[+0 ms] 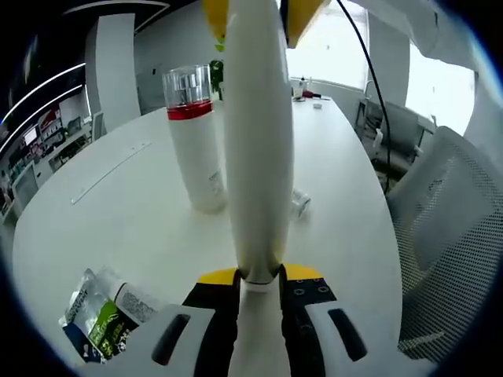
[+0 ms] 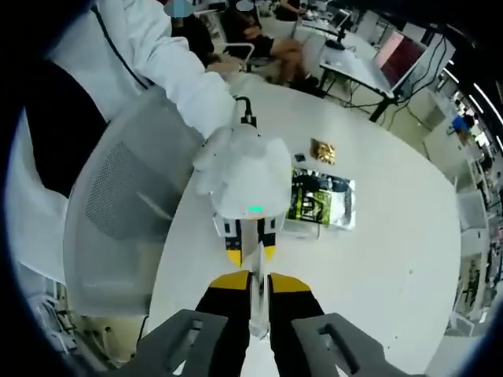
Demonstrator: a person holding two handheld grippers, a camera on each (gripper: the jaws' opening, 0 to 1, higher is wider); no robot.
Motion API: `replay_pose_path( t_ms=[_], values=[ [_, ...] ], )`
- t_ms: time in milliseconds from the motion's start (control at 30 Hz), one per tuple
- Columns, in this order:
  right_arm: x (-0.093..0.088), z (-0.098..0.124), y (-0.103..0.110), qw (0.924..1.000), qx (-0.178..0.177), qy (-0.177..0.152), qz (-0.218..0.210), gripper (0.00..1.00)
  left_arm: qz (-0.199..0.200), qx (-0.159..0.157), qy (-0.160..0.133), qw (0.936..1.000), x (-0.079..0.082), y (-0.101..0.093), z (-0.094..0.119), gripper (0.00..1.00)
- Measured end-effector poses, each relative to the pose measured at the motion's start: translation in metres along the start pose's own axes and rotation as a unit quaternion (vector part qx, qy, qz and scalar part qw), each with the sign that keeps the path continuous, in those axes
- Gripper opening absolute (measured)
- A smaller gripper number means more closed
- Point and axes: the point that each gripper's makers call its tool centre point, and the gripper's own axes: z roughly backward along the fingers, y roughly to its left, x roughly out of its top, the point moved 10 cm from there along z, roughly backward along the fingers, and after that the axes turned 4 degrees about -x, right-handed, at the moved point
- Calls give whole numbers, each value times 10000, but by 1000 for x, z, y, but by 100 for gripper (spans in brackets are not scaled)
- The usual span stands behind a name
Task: Arrange the skincare products in the storage area until every visible bottle or jar stands upright without overlapping.
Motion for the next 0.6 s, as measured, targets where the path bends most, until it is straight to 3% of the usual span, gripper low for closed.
replay_pose_path(
  t_ms=[333,600],
  values=[
    [-4,-1,-7,9999,52,44,-74,0,-28,-32,61,10000,3,7,-3,19],
    [-11,-2,-24,9997,-73,46,-237,0,171,136,-25,9998,5,21,-6,18]
  ],
)
